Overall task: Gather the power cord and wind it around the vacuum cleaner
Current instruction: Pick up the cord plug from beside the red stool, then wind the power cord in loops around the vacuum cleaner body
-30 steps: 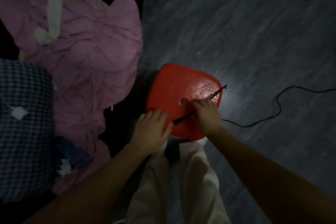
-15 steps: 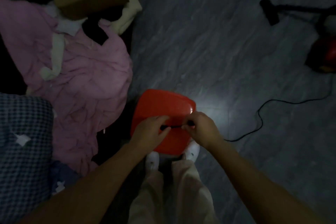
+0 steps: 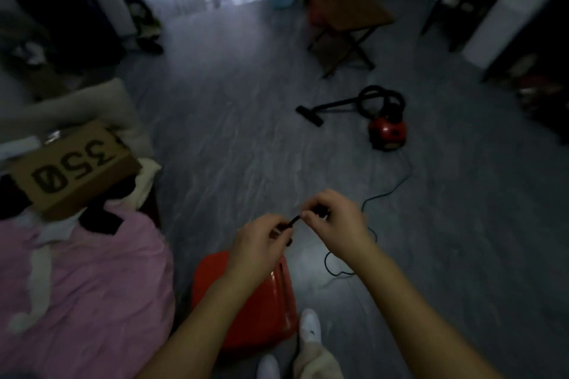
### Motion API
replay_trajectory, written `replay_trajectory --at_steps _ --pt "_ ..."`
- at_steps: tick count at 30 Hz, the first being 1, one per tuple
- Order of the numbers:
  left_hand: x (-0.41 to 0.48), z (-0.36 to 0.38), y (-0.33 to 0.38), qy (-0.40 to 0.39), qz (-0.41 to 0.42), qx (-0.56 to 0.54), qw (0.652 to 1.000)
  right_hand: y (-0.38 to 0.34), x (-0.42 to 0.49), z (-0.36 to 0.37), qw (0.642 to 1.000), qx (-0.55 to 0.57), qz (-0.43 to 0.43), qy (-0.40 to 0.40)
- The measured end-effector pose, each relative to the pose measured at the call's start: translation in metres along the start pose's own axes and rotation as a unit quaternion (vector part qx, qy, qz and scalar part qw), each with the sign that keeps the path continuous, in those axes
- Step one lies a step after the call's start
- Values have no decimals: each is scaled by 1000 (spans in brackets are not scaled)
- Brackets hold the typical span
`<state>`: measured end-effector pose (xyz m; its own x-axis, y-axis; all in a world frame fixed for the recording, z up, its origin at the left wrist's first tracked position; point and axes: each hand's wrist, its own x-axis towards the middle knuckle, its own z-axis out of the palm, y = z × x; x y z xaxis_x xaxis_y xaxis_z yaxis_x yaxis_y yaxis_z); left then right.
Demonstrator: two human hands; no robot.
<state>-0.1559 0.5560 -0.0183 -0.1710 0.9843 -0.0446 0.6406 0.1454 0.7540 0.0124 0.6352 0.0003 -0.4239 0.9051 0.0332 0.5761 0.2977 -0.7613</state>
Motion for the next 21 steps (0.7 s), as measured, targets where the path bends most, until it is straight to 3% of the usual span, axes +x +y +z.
replay_trajectory --at_steps 6,12,21 --pt "-5 9 51 -23 58 -56 997 6 -56 -52 992 44 58 105" --pt "-13 22 113 -47 80 -125 988 41 -118 -91 977 102 138 126" --pt "5 143 233 -158 112 -122 973 120 -190 -223 916 166 170 324"
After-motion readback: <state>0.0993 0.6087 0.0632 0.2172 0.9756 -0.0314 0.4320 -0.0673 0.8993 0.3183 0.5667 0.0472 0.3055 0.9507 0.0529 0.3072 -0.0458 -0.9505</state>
